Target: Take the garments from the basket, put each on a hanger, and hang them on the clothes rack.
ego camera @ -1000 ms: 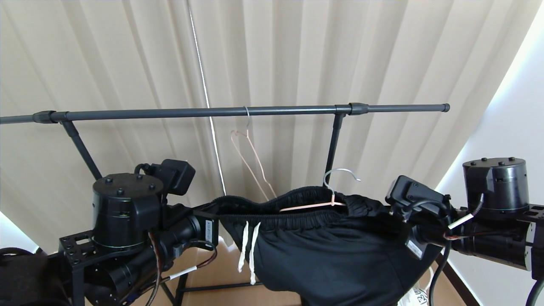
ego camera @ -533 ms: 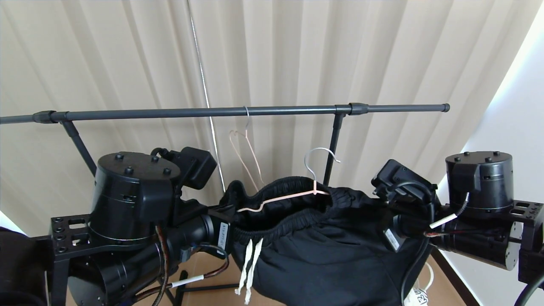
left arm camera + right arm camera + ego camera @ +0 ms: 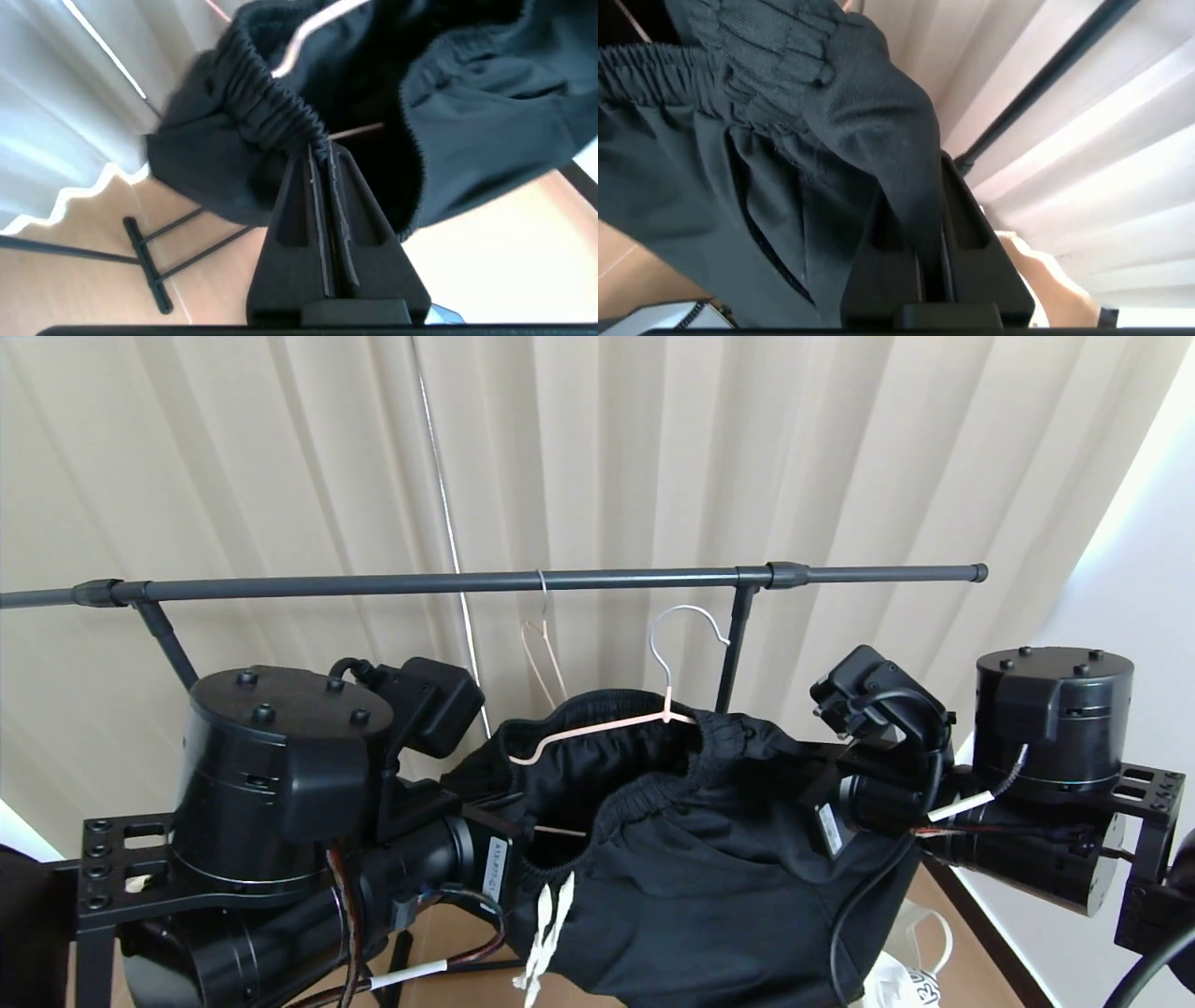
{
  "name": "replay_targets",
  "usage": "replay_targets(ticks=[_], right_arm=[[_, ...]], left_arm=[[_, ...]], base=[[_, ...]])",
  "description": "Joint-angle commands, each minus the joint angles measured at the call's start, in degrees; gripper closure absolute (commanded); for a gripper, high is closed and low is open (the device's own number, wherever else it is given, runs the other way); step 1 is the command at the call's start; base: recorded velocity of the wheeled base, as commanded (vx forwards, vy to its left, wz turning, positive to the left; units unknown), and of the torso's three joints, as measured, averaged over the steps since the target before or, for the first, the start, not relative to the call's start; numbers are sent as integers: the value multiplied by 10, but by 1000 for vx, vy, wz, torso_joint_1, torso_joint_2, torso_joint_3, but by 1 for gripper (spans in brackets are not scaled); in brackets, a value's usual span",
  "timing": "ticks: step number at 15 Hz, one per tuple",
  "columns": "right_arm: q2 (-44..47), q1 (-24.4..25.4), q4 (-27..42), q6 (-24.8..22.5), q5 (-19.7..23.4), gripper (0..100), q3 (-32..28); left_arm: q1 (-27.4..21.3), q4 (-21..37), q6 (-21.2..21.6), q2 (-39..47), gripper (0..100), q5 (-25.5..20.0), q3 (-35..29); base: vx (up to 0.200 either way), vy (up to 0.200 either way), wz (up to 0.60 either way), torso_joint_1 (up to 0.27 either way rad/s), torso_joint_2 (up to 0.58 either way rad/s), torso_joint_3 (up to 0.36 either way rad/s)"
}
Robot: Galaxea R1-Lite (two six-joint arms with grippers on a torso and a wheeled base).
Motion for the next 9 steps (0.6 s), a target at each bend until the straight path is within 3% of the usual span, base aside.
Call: replay_targets(ticks=[1,7,9], right_arm=[[24,10,-18,1,-15,100,1],[53,24,-31,-3,-39,100,16],[51,24,-31,-25,-39,100,30]], left_arm=[[-12,-1,-3,-3,100,-3,-9],[-17,-1,-25,-6,100,-8,-50],[-17,-1,-26,-10,100,-12,-56]], base=[[0,0,0,0,0,0],[0,0,0,0,0,0],[0,0,0,0,0,0]])
